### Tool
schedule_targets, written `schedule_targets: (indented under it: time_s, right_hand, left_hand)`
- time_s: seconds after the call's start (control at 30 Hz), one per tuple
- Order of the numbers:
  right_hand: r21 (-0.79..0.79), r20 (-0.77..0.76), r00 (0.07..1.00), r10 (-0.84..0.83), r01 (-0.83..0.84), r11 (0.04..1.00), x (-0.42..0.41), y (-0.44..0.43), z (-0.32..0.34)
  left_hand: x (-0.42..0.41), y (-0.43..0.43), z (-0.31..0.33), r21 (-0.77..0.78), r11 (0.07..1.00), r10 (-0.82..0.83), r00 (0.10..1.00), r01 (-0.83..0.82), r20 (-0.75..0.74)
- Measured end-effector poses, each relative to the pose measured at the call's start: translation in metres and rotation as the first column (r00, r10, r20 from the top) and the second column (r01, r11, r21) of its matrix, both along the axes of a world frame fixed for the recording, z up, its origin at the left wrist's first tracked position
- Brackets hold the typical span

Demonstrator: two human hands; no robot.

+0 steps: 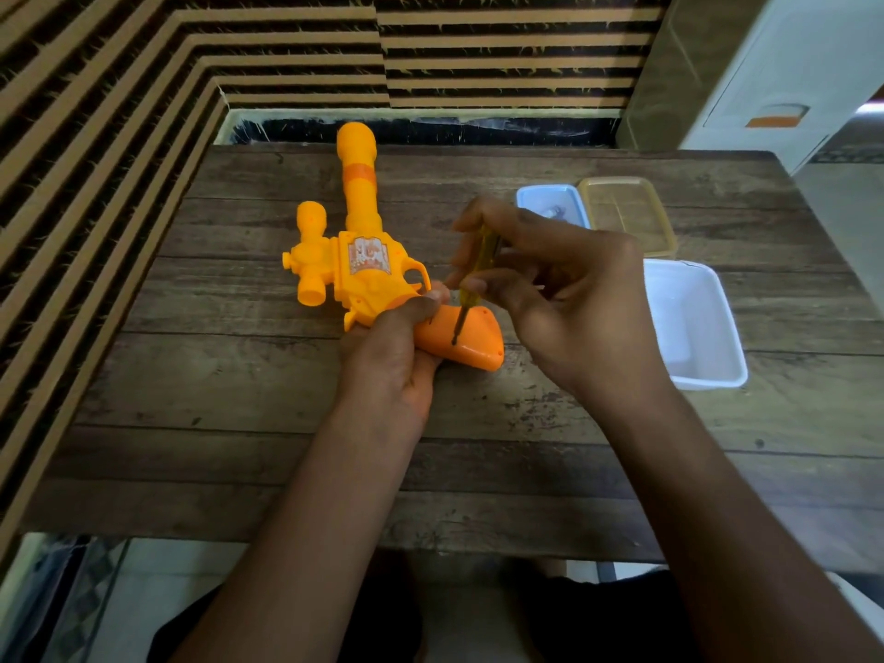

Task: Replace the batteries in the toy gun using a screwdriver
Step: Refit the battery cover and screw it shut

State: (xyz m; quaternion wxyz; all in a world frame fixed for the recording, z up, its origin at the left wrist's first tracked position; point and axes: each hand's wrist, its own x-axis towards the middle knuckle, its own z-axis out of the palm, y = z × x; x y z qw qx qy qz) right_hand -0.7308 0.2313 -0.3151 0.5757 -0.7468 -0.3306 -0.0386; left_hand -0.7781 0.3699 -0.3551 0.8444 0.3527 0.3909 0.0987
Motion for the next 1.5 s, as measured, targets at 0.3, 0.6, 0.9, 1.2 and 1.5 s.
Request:
schedule_targets:
  time_s: [0.3,0.6,0.9,1.2,1.5]
  right_hand:
    - [-0.03,0.168,0.966,-0.198,0.206,0.978,-0.007,0.008,0.003]
    - [0.014,0.187,0.958,-0.215,0.217,0.976,-0.011,0.004,-0.004]
    - [0.118,0.27,0.945,-0.183,0.156,0.981,-0.01,0.021,-0.02]
    - [-0.201,0.497,0.867,0.042,0.067,0.977,0.022,0.053,-0.066]
    - [-0.516,0.438,0.841,0.319,-0.056,0.855,0.022,0.065,-0.068]
  left_hand:
    - [-0.002,-0.006,0.012,0.006,0.999,0.047,0.999,-0.047,-0.019]
    - [0.0,-0.003,0.006,0.009,0.999,0.036,0.999,-0.036,-0.012]
    - [-0.034,0.008,0.005,0.173,0.976,0.147,0.985,-0.131,-0.085]
    - [-0.053,0.011,0.011,0.471,0.842,0.344,0.935,-0.263,-0.092]
    - [-0.054,0.007,0.003,0.539,0.806,0.381,0.911,-0.244,-0.159]
